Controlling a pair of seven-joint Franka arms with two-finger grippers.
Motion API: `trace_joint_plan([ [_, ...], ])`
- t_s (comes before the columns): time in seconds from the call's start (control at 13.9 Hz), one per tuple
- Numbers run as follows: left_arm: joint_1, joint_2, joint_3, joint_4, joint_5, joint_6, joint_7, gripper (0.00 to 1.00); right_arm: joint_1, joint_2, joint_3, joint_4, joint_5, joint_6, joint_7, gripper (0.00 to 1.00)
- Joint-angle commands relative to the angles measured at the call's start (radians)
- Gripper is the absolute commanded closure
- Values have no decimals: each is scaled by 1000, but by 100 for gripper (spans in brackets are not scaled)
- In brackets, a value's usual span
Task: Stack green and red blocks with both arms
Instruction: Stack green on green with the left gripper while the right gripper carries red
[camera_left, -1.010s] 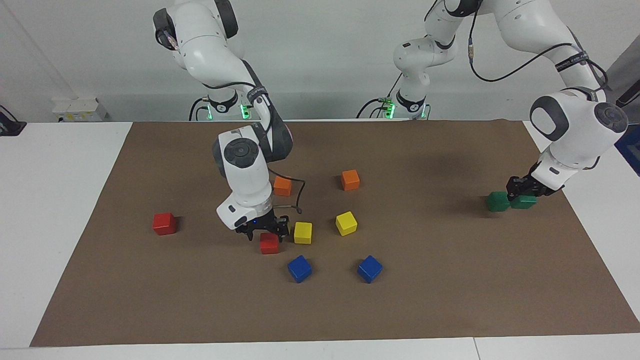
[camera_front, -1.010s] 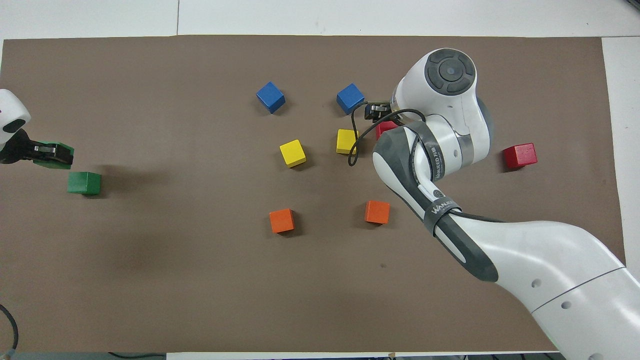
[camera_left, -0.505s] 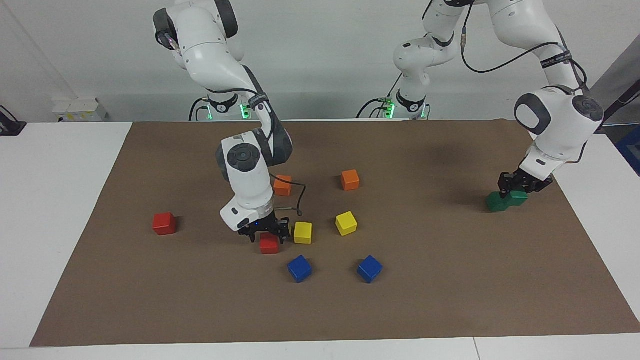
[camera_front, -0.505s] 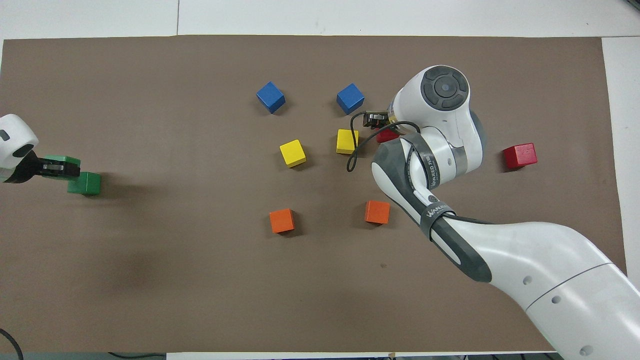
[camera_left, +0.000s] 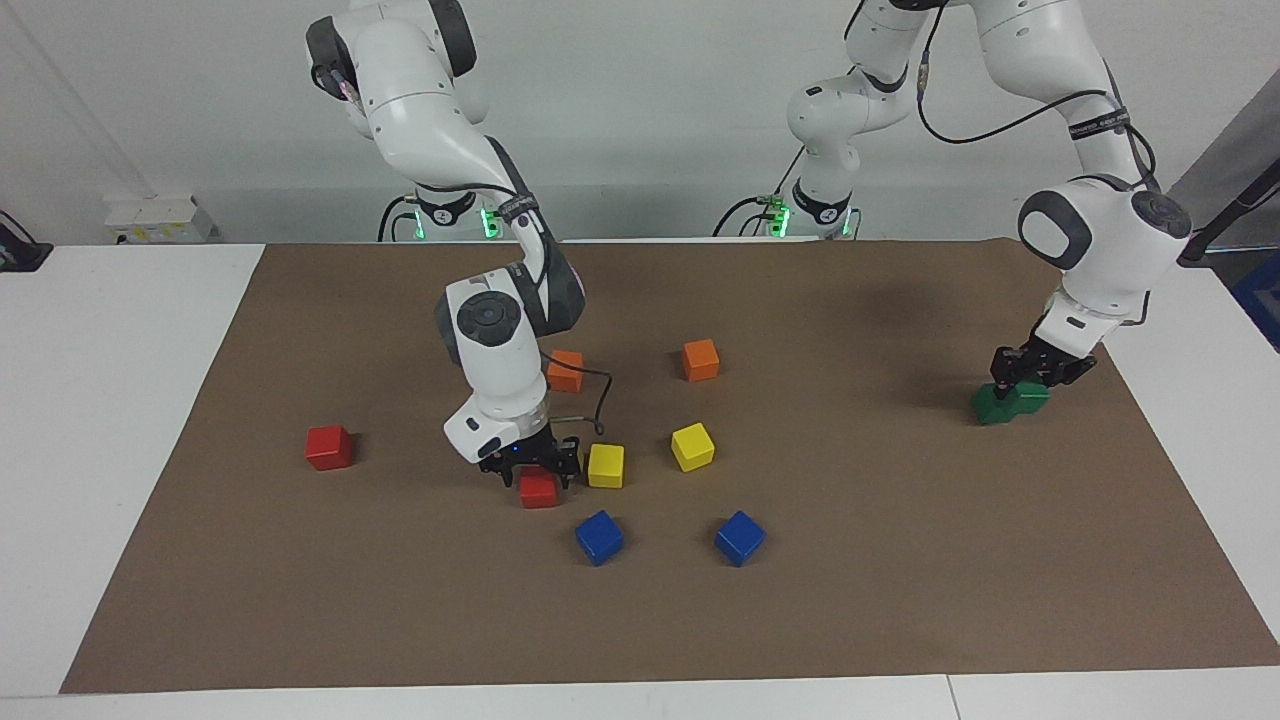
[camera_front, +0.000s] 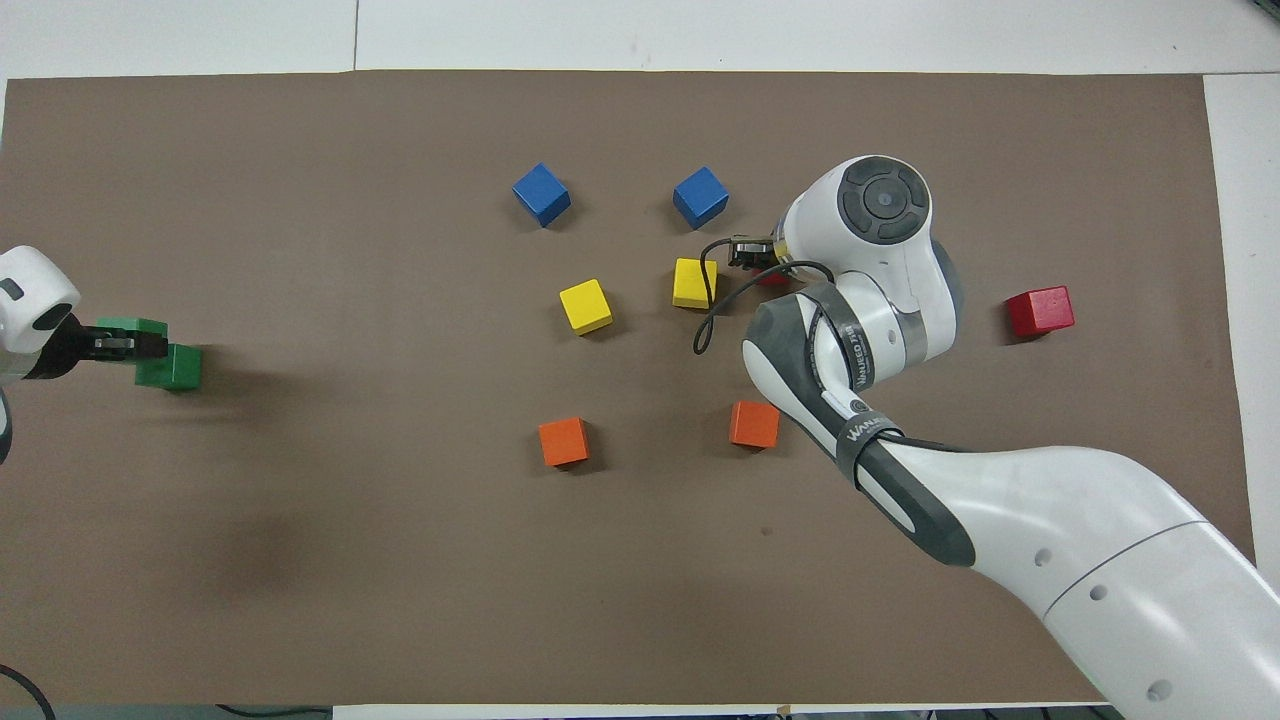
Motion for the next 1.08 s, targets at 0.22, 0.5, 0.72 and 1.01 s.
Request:
trace_joint_plan([
  [0.22,13,-31,-6,-45,-21,30,-2,100,-11,-37,4,32,-21,-90,-19,100],
  [0.5,15,-30,-5,-51,-21,32,-2,100,-38,-90,-5,135,-22,-293,-130,100],
  [0.72,15,-30,-5,-77,-21,70,0,100,-101,-211,-2,88,-17,-374,-259,100],
  [1.01,13,-28,-5,-78,-21,69,7,100,-214,-388,0,-67,-2,-394,-434,100],
])
